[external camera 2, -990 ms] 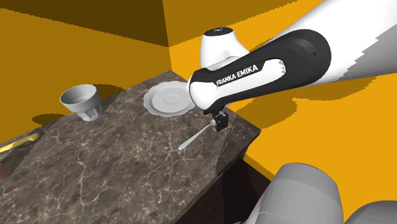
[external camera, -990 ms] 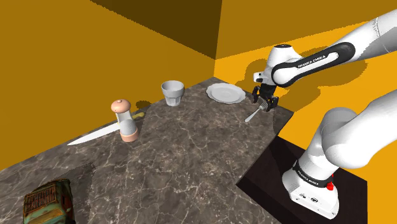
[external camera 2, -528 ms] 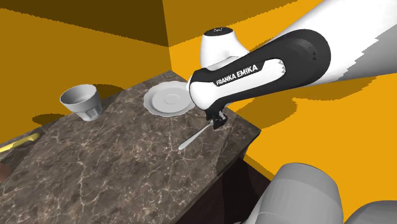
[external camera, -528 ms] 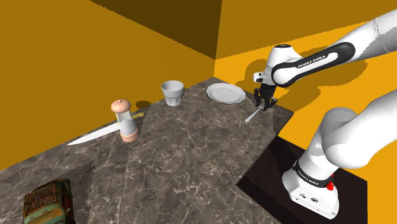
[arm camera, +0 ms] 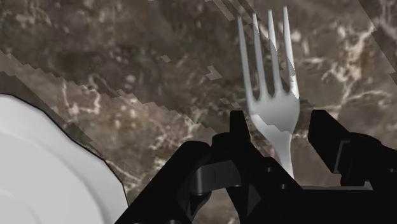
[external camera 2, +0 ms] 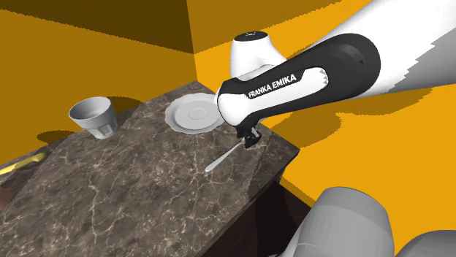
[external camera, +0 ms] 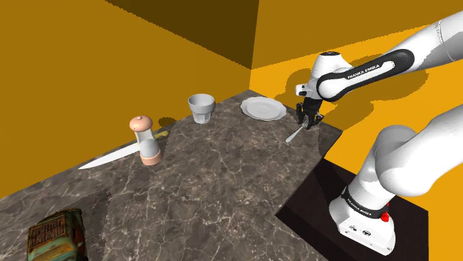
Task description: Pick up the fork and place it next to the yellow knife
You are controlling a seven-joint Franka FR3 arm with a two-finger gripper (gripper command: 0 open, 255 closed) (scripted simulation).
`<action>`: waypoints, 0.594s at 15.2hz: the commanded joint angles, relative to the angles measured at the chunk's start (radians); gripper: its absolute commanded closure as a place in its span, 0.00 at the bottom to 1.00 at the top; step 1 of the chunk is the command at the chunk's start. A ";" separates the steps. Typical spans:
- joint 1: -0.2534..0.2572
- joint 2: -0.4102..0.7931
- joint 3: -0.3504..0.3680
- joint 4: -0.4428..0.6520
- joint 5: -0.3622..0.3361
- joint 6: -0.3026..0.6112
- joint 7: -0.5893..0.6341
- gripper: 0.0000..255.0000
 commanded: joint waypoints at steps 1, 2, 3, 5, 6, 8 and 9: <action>-0.002 -0.010 0.006 0.004 0.000 -0.012 0.001 1.00; -0.004 -0.022 0.013 0.010 0.001 -0.031 0.001 1.00; -0.006 -0.035 0.020 0.016 0.002 -0.049 0.002 1.00; -0.010 -0.058 0.034 0.030 0.006 -0.085 0.002 1.00; -0.012 -0.069 0.041 0.036 0.008 -0.103 0.002 1.00; -0.014 -0.089 0.054 0.051 0.013 -0.138 0.001 1.00; -0.015 -0.099 0.061 0.058 0.016 -0.155 0.001 1.00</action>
